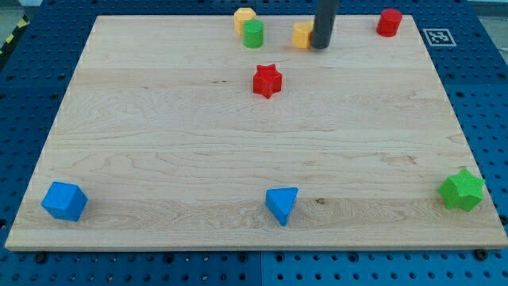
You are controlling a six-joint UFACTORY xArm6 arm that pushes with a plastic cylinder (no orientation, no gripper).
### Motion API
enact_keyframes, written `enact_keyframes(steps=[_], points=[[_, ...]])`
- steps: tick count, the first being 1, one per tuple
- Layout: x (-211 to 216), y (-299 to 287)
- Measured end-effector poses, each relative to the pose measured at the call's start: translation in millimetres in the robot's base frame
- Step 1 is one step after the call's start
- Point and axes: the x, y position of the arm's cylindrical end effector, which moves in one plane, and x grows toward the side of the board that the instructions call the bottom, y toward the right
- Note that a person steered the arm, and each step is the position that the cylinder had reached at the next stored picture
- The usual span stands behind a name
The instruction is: Move your arm to the green star
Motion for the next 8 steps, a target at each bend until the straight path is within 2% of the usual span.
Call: enact_keyframes(steps=[2,3,5,6,7,8], points=[[-28.0,-19.3],[-3.2,6.8],[162.6,162.9],[245.3,220.1],[302.4,228.3],[350.8,211.0]])
